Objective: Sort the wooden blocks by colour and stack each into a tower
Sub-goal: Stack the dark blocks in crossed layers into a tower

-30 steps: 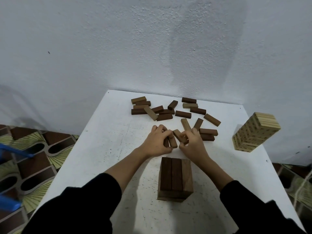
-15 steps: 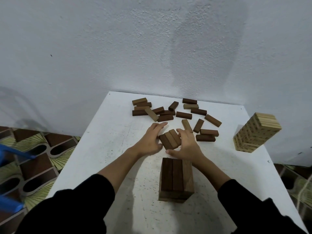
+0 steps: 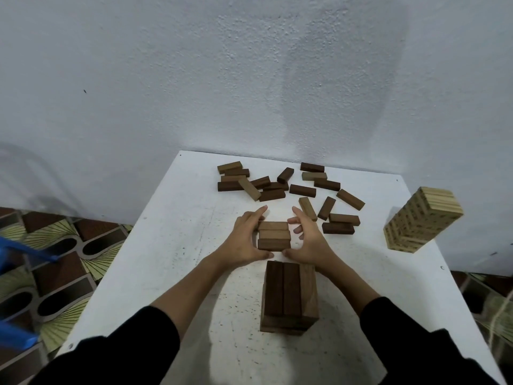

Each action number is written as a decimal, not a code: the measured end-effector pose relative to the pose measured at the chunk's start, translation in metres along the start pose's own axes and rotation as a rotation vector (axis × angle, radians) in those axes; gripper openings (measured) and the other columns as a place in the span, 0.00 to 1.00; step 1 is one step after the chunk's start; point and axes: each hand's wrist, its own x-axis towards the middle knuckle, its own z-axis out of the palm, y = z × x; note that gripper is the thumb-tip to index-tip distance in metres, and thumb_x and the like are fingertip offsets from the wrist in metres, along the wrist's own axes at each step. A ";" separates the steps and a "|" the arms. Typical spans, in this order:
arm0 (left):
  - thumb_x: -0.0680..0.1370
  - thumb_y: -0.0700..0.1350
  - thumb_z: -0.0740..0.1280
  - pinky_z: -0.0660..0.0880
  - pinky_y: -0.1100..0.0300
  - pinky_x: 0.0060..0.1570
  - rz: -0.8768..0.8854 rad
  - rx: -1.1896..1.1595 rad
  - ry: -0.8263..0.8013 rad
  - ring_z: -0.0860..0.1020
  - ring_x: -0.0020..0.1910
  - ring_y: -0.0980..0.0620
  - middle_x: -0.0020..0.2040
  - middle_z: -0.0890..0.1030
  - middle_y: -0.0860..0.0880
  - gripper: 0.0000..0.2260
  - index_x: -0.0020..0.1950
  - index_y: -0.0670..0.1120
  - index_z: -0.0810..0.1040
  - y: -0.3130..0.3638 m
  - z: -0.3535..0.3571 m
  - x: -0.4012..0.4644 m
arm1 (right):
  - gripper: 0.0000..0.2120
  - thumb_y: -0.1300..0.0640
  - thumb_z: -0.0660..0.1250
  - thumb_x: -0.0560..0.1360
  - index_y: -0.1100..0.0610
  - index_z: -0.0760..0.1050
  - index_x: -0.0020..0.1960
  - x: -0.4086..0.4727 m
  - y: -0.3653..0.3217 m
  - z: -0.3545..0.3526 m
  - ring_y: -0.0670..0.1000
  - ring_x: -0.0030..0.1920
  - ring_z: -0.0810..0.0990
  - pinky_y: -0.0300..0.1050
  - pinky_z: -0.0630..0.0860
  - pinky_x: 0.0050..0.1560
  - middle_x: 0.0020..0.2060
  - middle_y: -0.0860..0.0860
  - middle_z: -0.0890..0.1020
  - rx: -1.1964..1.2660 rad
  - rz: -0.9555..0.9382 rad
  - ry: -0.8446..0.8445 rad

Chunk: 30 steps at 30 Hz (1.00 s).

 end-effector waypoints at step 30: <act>0.66 0.40 0.79 0.69 0.79 0.46 -0.049 -0.098 0.080 0.72 0.56 0.55 0.64 0.71 0.54 0.43 0.74 0.55 0.60 -0.001 -0.001 -0.005 | 0.48 0.65 0.76 0.65 0.57 0.52 0.76 -0.003 0.000 0.006 0.47 0.44 0.73 0.30 0.73 0.42 0.64 0.50 0.70 0.132 0.075 0.006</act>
